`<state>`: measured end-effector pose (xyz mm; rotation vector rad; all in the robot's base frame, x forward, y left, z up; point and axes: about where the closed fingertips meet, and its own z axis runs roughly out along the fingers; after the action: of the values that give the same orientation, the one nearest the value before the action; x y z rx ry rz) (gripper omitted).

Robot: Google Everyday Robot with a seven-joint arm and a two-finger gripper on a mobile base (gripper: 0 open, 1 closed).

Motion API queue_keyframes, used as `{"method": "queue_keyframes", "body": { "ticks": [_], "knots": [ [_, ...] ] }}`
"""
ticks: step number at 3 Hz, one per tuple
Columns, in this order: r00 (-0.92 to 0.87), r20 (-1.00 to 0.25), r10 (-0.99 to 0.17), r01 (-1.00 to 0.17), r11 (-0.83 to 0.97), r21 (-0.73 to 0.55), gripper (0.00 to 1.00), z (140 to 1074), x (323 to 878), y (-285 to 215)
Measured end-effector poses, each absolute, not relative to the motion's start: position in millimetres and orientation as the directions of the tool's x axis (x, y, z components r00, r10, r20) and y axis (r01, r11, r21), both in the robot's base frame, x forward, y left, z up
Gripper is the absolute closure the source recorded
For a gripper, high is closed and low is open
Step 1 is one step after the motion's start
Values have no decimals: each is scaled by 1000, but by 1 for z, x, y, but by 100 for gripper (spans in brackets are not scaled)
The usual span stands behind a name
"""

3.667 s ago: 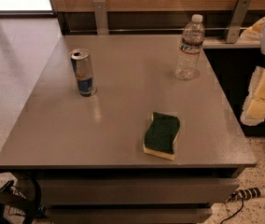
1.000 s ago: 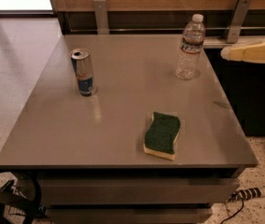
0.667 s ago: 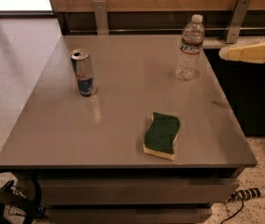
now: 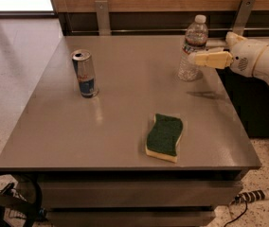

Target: Knock water bottle over

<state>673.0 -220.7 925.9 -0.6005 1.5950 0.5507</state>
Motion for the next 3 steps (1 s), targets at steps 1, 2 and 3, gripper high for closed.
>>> {"method": "queue_keyframes", "body": {
  "ticks": [1, 2, 3],
  "knots": [
    [-70, -997, -14, -690, 723, 39, 0, 918, 685, -203],
    [-61, -998, 12, -706, 707, 51, 12, 913, 694, -188],
    [-60, -998, 14, -710, 702, 53, 35, 913, 696, -184]
  ]
}}
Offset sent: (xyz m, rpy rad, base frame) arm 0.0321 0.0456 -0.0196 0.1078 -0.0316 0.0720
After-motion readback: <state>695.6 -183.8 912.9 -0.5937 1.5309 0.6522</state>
